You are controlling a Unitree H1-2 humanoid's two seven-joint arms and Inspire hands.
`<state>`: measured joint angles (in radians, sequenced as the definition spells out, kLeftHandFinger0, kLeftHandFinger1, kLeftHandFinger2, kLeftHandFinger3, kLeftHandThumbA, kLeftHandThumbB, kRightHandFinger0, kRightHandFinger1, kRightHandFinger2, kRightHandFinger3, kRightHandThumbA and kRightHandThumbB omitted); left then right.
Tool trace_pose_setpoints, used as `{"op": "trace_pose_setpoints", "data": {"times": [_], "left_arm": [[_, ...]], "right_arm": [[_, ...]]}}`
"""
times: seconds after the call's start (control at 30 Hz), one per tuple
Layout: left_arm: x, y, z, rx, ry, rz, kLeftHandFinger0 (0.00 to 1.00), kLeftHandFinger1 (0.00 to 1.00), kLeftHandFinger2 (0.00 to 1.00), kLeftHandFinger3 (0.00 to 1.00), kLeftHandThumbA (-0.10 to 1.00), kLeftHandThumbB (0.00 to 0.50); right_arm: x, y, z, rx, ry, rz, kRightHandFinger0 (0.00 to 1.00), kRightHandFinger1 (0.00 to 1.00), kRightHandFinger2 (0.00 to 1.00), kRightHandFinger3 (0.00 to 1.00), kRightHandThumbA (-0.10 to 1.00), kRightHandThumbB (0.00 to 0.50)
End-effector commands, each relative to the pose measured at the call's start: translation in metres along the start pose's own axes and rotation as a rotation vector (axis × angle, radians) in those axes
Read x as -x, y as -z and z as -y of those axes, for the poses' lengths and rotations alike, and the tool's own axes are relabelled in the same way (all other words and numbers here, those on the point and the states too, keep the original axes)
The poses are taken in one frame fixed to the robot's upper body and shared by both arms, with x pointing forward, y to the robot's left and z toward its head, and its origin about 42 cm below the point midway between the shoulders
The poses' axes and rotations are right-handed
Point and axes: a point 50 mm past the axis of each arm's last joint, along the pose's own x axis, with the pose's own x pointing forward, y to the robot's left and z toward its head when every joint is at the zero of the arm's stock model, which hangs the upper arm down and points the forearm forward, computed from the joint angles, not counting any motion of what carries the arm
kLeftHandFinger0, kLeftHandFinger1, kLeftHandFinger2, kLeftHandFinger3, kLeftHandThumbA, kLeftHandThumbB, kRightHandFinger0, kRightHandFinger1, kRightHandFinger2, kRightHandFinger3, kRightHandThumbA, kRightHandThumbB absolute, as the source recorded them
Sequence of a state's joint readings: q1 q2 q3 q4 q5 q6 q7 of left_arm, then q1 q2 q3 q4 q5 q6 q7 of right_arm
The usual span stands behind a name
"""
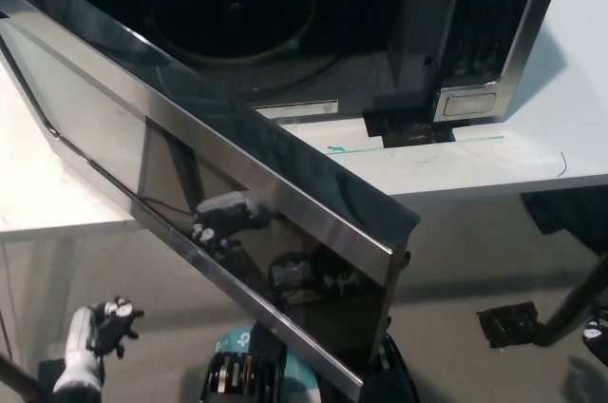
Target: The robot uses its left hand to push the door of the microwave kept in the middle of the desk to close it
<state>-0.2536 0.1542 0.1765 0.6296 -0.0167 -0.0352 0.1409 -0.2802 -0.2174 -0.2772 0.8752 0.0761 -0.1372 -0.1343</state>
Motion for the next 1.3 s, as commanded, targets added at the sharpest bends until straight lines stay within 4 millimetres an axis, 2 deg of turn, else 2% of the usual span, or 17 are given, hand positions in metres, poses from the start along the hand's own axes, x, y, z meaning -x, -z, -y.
{"op": "trace_pose_setpoints", "data": {"times": [0.0, 0.03, 0.1, 0.13, 0.23, 0.3, 0.4, 0.5, 0.53, 0.7, 0.77, 0.83, 0.87, 0.9, 0.97, 1.07, 1.27], "left_arm": [[0.008, -0.013, -0.002, -0.031, 0.001, 0.059, 0.10, 0.24, 0.41, 0.52, 0.02, 0.000], [0.029, -0.020, -0.005, -0.147, -0.032, 0.109, 0.09, 0.21, 0.39, 0.51, 0.08, 0.000], [0.051, -0.030, -0.007, -0.219, -0.038, 0.181, 0.19, 0.27, 0.40, 0.48, -0.03, 0.000], [0.069, -0.036, -0.014, -0.300, -0.036, 0.266, 0.13, 0.22, 0.37, 0.45, -0.04, 0.000], [0.090, -0.043, -0.023, -0.321, -0.023, 0.343, 0.12, 0.18, 0.31, 0.40, -0.07, 0.000], [0.111, -0.053, -0.030, -0.382, -0.028, 0.385, 0.13, 0.16, 0.26, 0.36, 0.08, 0.000], [0.130, -0.064, -0.030, -0.413, -0.007, 0.504, 0.07, 0.10, 0.21, 0.31, -0.10, 0.003], [0.146, -0.070, -0.030, -0.471, 0.046, 0.630, 0.01, 0.05, 0.18, 0.31, -0.10, 0.001], [0.156, -0.075, -0.031, -0.504, 0.091, 0.719, 0.00, 0.00, 0.13, 0.28, -0.10, 0.035], [0.168, -0.098, -0.029, -0.569, 0.121, 0.938, 0.00, 0.00, 0.01, 0.15, -0.10, 0.084], [0.174, -0.135, -0.020, -0.573, 0.122, 1.055, 0.00, 0.00, 0.00, 0.15, -0.07, 0.079], [0.178, -0.149, -0.016, -0.582, 0.126, 1.098, 0.00, 0.00, 0.00, 0.13, -0.05, 0.077], [0.184, -0.172, -0.010, -0.613, 0.109, 1.164, 0.00, 0.00, 0.00, 0.09, 0.08, 0.074], [0.185, -0.176, -0.009, -0.615, 0.101, 1.182, 0.00, 0.00, 0.00, 0.06, 0.11, 0.073], [0.188, -0.207, 0.005, -0.583, 0.105, 1.338, 0.00, 0.00, 0.00, 0.02, 0.11, 0.059], [0.188, -0.225, 0.016, -0.558, 0.128, 1.422, 0.00, 0.00, 0.00, 0.01, 0.07, 0.075], [0.184, -0.257, 0.042, -0.516, 0.186, 1.530, 0.00, 0.00, 0.00, 0.00, 0.12, 0.098]], "right_arm": [[-0.013, -0.030, 0.008, -0.030, 0.043, 0.090, 0.73, 0.71, 0.72, 0.68, 0.28, 0.057], [-0.013, -0.030, 0.008, -0.033, 0.044, 0.091, 0.74, 0.74, 0.75, 0.70, 0.27, 0.047], [-0.014, -0.035, 0.009, -0.008, 0.039, 0.099, 0.74, 0.75, 0.79, 0.76, 0.30, 0.035], [-0.015, -0.035, 0.010, -0.030, 0.028, 0.089, 0.75, 0.76, 0.82, 0.80, 0.31, 0.038], [-0.014, -0.034, 0.013, -0.058, 0.019, 0.092, 0.77, 0.79, 0.85, 0.84, 0.30, 0.027], [-0.014, -0.034, 0.013, -0.078, 0.037, 0.077, 0.77, 0.78, 0.82, 0.80, 0.28, 0.060], [-0.015, -0.032, 0.013, -0.072, 0.024, 0.099, 0.83, 0.83, 0.86, 0.81, 0.27, 0.065], [-0.014, -0.030, 0.014, -0.076, 0.026, 0.104, 0.84, 0.83, 0.86, 0.82, 0.26, 0.076], [-0.014, -0.030, 0.013, -0.083, 0.024, 0.100, 0.81, 0.79, 0.82, 0.78, 0.26, 0.094], [-0.015, -0.034, 0.014, -0.086, 0.037, 0.104, 0.74, 0.75, 0.79, 0.78, 0.21, 0.074], [-0.015, -0.033, 0.016, -0.106, 0.042, 0.110, 0.73, 0.73, 0.76, 0.75, 0.20, 0.081], [-0.015, -0.032, 0.017, -0.108, 0.048, 0.102, 0.76, 0.75, 0.76, 0.73, 0.21, 0.097], [-0.015, -0.031, 0.016, -0.103, 0.048, 0.094, 0.79, 0.77, 0.79, 0.75, 0.23, 0.114], [-0.015, -0.031, 0.015, -0.107, 0.046, 0.093, 0.79, 0.78, 0.79, 0.75, 0.23, 0.115], [-0.015, -0.030, 0.016, -0.083, 0.033, 0.099, 0.78, 0.78, 0.81, 0.78, 0.23, 0.081], [-0.015, -0.030, 0.015, -0.083, 0.039, 0.086, 0.85, 0.82, 0.84, 0.76, 0.23, 0.100], [-0.012, -0.023, 0.018, -0.082, 0.034, 0.096, 0.81, 0.80, 0.82, 0.77, 0.23, 0.076]]}}
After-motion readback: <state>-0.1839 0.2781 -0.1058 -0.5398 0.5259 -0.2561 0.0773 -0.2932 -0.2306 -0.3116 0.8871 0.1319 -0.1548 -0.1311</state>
